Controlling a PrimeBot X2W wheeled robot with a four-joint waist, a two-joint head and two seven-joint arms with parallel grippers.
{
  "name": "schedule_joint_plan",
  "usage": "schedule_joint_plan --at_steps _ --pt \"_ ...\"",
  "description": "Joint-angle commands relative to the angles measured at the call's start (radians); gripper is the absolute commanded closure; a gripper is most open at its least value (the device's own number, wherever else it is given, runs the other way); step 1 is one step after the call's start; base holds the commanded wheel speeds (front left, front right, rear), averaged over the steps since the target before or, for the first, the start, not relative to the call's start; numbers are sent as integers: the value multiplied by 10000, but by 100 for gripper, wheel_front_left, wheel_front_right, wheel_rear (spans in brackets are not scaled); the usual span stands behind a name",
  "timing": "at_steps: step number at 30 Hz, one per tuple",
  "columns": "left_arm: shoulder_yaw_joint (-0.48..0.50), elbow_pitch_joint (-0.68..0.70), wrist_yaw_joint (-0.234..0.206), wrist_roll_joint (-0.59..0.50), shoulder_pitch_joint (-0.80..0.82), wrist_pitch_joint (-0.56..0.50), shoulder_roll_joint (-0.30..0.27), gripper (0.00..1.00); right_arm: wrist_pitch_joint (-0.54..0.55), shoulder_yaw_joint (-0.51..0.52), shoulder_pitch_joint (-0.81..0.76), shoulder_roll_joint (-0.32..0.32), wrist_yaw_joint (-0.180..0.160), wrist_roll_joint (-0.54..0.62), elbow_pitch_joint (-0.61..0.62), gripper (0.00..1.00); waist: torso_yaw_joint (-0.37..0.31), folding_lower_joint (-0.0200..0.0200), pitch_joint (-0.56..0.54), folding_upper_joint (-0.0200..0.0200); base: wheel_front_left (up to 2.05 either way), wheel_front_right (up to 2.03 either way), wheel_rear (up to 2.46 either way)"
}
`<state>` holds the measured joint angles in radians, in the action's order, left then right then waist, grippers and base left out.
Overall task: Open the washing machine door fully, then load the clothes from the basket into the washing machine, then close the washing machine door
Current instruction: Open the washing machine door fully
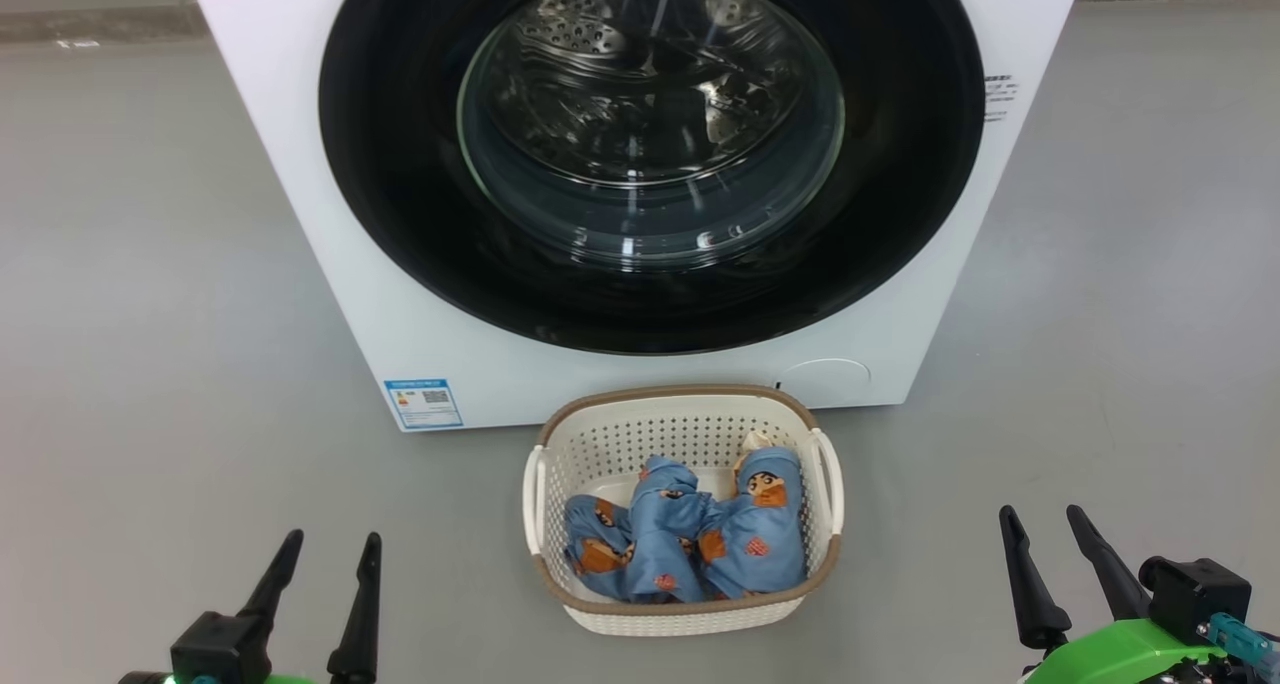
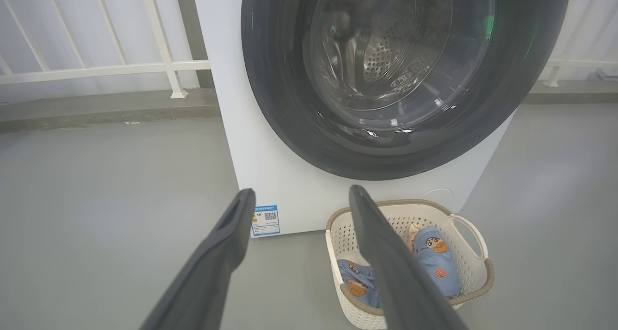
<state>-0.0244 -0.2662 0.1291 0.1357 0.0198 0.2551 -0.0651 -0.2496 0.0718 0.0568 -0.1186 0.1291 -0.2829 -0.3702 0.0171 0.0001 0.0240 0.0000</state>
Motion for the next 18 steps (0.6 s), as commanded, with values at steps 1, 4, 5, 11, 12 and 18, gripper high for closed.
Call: schedule_joint_plan --at_steps 1,4,5,11,12,18 --pt "353 264 16 -120 421 67 -144 0 -122 -198 60 -94 16 69 249 0 7 0 19 0 82 82 -164" --pt "388 263 16 -126 445 67 -139 0 -122 -205 72 -68 16 73 247 0 6 0 40 0 98 98 -196" --pt "402 270 16 -129 447 67 -138 0 -122 -210 76 -60 16 71 248 0 3 0 47 0 114 114 -227" --pt "451 283 16 -108 497 67 -133 0 -122 -249 150 -51 16 65 249 0 -16 0 134 0 123 123 -246" --pt "453 276 16 -106 513 67 -132 0 -122 -247 166 -52 16 66 251 0 -17 0 146 0 123 123 -246" --pt "463 258 16 -63 590 67 -129 0 -122 -232 216 -42 16 70 246 0 -27 0 206 0 123 123 -246"
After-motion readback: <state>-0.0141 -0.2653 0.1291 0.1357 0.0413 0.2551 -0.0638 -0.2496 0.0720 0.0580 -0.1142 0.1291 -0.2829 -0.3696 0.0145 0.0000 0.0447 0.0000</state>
